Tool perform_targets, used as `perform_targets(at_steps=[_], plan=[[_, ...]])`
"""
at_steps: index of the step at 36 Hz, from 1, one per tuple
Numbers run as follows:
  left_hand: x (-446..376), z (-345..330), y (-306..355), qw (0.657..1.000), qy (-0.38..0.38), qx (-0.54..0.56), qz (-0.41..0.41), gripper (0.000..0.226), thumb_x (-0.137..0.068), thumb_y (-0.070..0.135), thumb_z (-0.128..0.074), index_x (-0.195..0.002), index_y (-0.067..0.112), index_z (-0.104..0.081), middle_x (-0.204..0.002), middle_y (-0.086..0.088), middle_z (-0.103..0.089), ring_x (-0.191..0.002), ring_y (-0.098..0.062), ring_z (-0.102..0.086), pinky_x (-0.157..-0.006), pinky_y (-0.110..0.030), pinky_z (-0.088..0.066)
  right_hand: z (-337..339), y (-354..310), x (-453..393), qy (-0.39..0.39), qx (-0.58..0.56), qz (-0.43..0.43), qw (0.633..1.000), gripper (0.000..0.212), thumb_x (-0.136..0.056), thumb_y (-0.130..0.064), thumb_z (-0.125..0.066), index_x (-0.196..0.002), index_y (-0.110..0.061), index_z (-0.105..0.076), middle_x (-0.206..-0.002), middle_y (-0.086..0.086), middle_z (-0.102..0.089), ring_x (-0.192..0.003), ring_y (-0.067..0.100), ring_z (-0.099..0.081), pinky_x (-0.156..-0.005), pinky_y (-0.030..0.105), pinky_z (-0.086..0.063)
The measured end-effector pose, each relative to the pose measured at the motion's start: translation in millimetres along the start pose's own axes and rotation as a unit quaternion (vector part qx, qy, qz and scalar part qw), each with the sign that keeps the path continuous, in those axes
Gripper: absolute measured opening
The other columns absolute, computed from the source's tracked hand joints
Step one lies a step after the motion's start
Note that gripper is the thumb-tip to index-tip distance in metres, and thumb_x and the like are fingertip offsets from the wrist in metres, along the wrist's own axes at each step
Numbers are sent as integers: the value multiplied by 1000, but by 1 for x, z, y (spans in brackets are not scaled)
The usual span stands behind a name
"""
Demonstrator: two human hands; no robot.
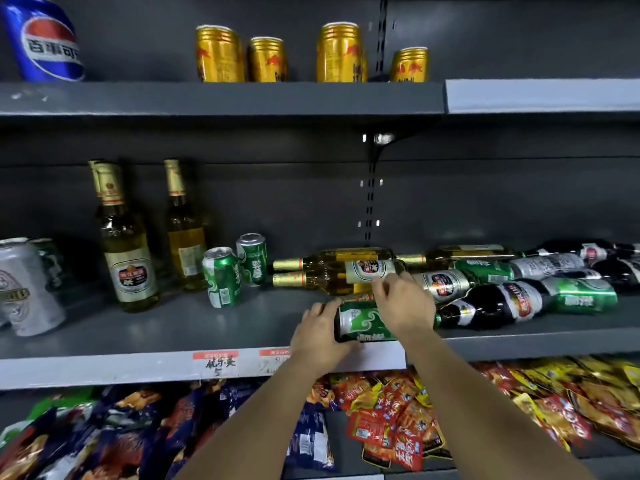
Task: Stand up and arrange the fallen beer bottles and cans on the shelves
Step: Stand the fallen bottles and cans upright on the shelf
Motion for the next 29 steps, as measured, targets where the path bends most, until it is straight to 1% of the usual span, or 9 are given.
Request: perform_targets(at_steps=[3,6,8,13,16,20,22,25,29], plan=[[1,-1,-2,999,15,35,14,79,-76,44,-77,-143,31,-38,-133,1,-47,-126,-20,-40,-101,-36,-40,-9,6,12,-57,-5,11,998,52,-100,-55,-29,-112,-18,-63,-115,6,-55,-107,25,-51,-80,34,-44],[2,4,-7,996,24,91,12,70,-72,37,-82,-130,28,-45,-121,0,-57,-116,-21,-50,-93,-37,-45,-12,4,22,-92,-24,66,993,55,-97,-59,-32,-130,-21,-54,-128,5,-49,-118,25,-43,-91,36,-42],[1,14,-12,991,24,129,10,67,-71,30,-84,-126,25,-46,-113,1,-60,-108,-22,-55,-88,-33,-47,-12,0,25,-104,-16,106,989,64,-93,-65,-32,-140,-22,-43,-133,2,-48,-122,23,-42,-96,36,-41],[1,49,-26,988,-4,151,15,70,-72,24,-84,-130,29,-45,-117,3,-56,-107,-16,-53,-84,-26,-46,-12,-27,26,-111,-14,150,982,81,-86,-74,-28,-149,-24,-25,-139,0,-48,-124,22,-47,-95,37,-43],[3,68,-43,986,-6,166,24,70,-71,24,-85,-131,29,-48,-120,5,-58,-109,-15,-54,-92,-27,-46,-16,-51,26,-104,-31,147,983,85,-83,-77,-24,-150,-25,-21,-139,-1,-51,-124,21,-49,-93,36,-44],[3,95,-71,980,15,193,39,61,-73,22,-83,-124,29,-52,-109,10,-57,-101,-11,-55,-87,-23,-43,-26,-95,29,-90,-29,170,981,66,-94,-65,-25,-148,-26,-24,-127,3,-61,-121,25,-52,-88,36,-44],[2,110,-88,978,38,200,50,56,-72,22,-83,-118,33,-54,-113,7,-59,-105,-14,-57,-92,-28,-46,-32,-121,32,-88,-58,179,978,56,-97,-59,-25,-144,-27,-29,-120,4,-64,-114,24,-54,-81,35,-44],[4,133,-112,976,80,188,71,55,-72,24,-83,-118,39,-57,-121,7,-56,-112,-14,-54,-100,-31,-44,-43,-159,36,-100,-127,156,975,50,-101,-52,-25,-143,-26,-34,-127,6,-60,-116,24,-55,-86,36,-46],[12,161,-145,975,135,142,104,52,-73,33,-80,-120,41,-59,-124,7,-54,-116,-16,-53,-100,-34,-44,-61,-205,43,-131,-149,166,966,46,-104,-44,-24,-144,-24,-35,-136,7,-55,-123,26,-51,-92,38,-45]])
Point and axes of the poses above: each hand's wrist, its own x-axis away from the middle knuckle, its own z-axis out of the back of the hand, y = z × x, the point moved 3 cm from there along -x, towards the middle knuckle
